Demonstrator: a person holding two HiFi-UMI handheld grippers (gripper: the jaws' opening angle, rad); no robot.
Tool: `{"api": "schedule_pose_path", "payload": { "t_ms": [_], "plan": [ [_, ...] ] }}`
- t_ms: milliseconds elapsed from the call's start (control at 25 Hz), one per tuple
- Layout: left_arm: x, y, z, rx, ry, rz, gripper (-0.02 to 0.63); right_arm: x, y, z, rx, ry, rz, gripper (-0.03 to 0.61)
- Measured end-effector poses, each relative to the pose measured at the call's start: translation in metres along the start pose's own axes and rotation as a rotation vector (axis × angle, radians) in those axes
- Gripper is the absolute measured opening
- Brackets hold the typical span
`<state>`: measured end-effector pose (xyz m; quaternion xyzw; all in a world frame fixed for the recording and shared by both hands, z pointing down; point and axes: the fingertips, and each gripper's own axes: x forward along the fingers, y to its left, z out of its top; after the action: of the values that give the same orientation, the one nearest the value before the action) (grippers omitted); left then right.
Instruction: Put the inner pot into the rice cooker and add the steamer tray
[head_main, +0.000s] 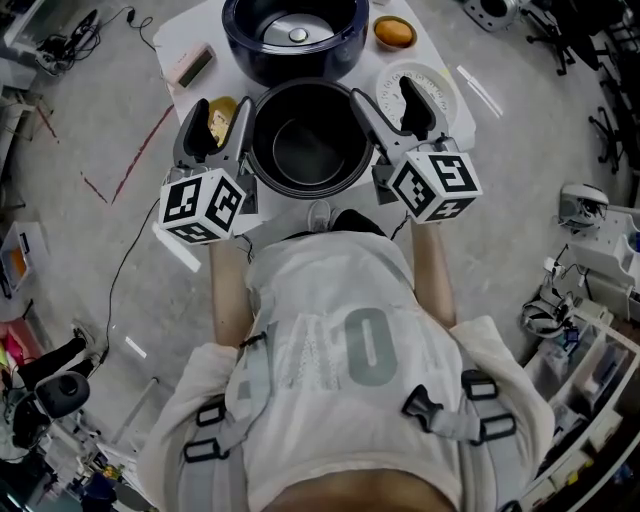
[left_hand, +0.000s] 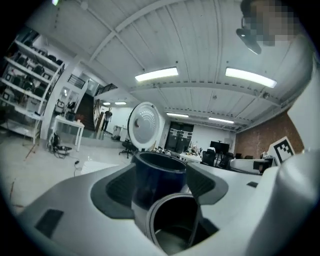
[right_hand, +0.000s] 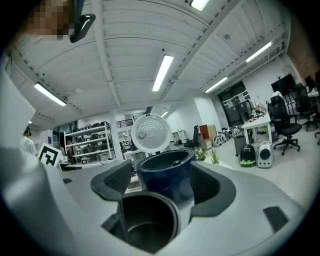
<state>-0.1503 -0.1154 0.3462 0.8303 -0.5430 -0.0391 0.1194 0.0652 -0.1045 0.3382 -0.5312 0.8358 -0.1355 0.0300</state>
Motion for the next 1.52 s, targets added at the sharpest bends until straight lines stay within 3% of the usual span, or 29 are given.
{"api": "schedule_pose_path", "payload": {
  "t_ms": [120, 280, 560, 760, 1000, 1280, 1520],
  "plan": [
    [0.0, 0.007, -0.031, -0.104, 0.068, -0.015, 0.295, -0.004, -0.018, -0.024, 0.085, 0.046, -0.018, 0.359],
    [-0.005, 0.014, -0.068, -0.17, 0.143, -0.019, 0.295, -0.008, -0.034, -0.061, 0.167, 0.113, -0.034, 0.356],
    [-0.008, 0.032, -0.094, -0.297, 0.163, -0.07, 0.295, 0.0, -0.026, -0.114, 0.268, 0.192, -0.012, 0.347],
    [-0.011, 0.024, -0.12, -0.318, 0.238, -0.096, 0.295, -0.002, -0.017, -0.137, 0.303, 0.249, 0.02, 0.336],
    [-0.01, 0.018, -0.136, -0.282, 0.298, -0.114, 0.291, 0.005, -0.008, -0.144, 0.285, 0.273, 0.049, 0.311],
    [-0.01, 0.011, -0.139, -0.273, 0.322, -0.176, 0.215, 0.005, -0.008, -0.151, 0.184, 0.297, 0.027, 0.264],
    [-0.01, 0.009, -0.139, -0.183, 0.335, -0.189, 0.196, 0.005, -0.012, -0.156, 0.09, 0.321, -0.008, 0.212]
  ]
}}
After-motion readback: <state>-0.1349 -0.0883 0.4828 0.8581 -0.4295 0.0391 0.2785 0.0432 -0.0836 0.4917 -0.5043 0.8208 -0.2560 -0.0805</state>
